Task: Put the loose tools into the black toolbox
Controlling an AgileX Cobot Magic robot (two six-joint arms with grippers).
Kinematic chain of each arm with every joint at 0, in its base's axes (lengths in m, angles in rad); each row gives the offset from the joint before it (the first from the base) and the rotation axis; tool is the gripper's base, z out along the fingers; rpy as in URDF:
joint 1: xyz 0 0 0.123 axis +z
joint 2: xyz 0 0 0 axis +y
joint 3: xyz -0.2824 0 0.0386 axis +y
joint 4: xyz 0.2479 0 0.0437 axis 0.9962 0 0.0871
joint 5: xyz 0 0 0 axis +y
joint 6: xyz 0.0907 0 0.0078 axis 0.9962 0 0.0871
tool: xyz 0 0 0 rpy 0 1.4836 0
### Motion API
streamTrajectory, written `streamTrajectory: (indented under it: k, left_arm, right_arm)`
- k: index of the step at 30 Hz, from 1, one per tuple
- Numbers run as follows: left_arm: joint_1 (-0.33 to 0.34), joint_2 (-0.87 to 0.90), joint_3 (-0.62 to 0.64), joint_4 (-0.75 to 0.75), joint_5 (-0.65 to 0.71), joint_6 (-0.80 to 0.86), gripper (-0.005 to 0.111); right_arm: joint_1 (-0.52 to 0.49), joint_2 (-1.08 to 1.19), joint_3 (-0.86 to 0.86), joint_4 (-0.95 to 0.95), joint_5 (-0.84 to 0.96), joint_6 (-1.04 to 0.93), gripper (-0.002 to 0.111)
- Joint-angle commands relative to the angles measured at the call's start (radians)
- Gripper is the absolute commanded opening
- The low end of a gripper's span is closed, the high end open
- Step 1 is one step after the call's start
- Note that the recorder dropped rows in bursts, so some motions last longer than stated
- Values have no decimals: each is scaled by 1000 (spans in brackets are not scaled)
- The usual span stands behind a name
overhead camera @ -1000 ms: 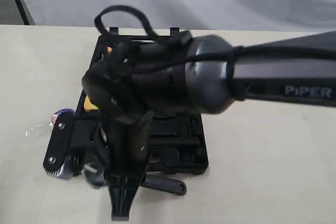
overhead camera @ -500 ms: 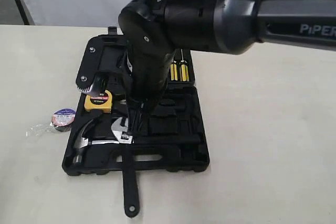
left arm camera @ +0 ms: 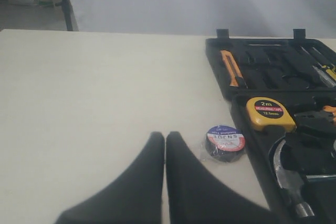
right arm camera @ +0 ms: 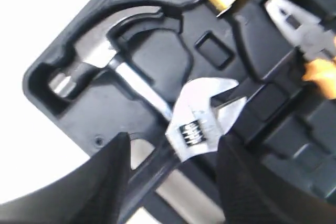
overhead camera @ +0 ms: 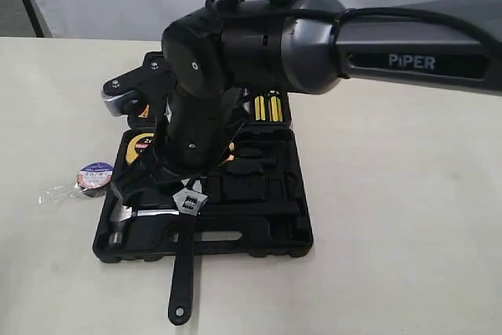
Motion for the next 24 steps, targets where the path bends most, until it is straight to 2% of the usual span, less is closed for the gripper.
streamTrajectory:
  k: [1, 10, 12, 16, 20, 24]
  left_arm:
    - [3, -8, 9, -14, -17, -10, 1]
    - [3, -8, 9, -14, -17, -10, 1]
    - [3, -8, 9, -14, -17, -10, 1]
    - [3, -8, 9, -14, -17, -10, 1]
    - [3, -8, 9, -14, -17, -10, 1]
    - [3, -8, 9, -14, -17, -10, 1]
  right_arm:
    - [-6, 50, -2, 29, 75, 86, 49]
    - [-6, 133, -2, 109, 87, 111, 49]
    - [-6, 148, -2, 106, 87, 113, 40]
    - [-6, 145, -10, 106, 93, 83, 0]
    - [-6, 88, -69, 78, 125, 7, 0]
    - [-6, 53, -152, -57, 189, -71, 0]
